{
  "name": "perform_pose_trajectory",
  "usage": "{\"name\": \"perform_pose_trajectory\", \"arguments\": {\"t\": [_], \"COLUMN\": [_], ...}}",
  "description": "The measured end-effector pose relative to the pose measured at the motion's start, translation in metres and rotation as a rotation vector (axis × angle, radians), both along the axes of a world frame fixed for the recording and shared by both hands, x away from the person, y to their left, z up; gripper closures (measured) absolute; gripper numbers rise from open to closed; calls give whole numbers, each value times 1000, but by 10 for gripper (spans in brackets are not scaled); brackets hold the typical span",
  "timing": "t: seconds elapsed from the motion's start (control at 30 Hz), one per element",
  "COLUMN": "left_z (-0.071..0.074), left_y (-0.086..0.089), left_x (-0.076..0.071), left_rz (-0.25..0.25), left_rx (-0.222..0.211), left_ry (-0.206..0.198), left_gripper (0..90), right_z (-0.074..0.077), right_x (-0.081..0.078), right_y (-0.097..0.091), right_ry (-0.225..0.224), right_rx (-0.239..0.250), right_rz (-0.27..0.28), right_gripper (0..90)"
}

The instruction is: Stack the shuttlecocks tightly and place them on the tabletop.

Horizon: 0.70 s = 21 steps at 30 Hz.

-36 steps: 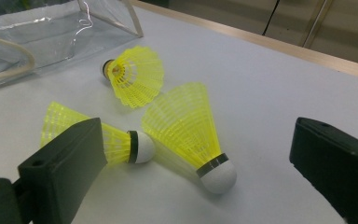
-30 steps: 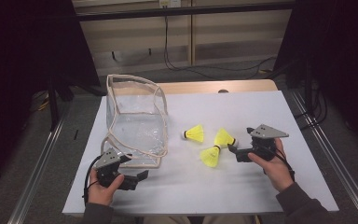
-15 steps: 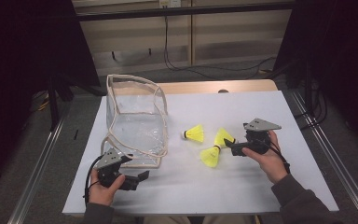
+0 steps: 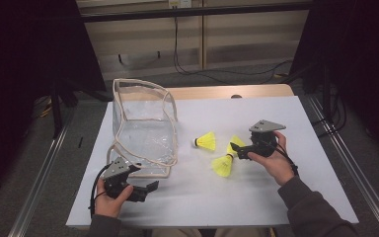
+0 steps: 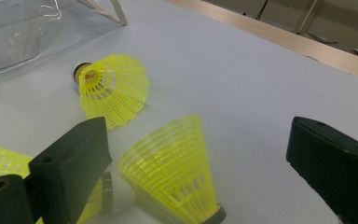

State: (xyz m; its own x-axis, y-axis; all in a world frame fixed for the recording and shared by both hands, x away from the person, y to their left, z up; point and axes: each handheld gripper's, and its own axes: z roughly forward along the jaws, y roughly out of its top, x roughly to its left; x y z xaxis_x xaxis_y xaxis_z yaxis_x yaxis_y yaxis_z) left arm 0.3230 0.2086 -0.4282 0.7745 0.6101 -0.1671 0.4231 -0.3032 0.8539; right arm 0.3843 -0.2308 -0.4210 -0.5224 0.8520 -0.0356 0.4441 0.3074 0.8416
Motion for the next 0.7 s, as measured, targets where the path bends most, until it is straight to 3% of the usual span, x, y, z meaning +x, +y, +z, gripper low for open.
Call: {"name": "perform_pose_trajectory", "arguments": {"t": [0.27,0.57,0.7], "left_z": [0,0,0], "left_y": [0,0,0], "left_x": [0,0,0], "left_rz": [0,-1,-2], "left_rx": [-9,-4,-1], "left_ry": [-1,-1,0], "left_gripper": [46,46,46], "right_z": [-1,-5,-5], "right_x": [7,13,15], "right_y": [-3,0,3], "right_ry": [33,58,61], "right_rx": [27,31,27], "right_rz": [-39,-41,-26], "right_gripper": [90,206,218]}}
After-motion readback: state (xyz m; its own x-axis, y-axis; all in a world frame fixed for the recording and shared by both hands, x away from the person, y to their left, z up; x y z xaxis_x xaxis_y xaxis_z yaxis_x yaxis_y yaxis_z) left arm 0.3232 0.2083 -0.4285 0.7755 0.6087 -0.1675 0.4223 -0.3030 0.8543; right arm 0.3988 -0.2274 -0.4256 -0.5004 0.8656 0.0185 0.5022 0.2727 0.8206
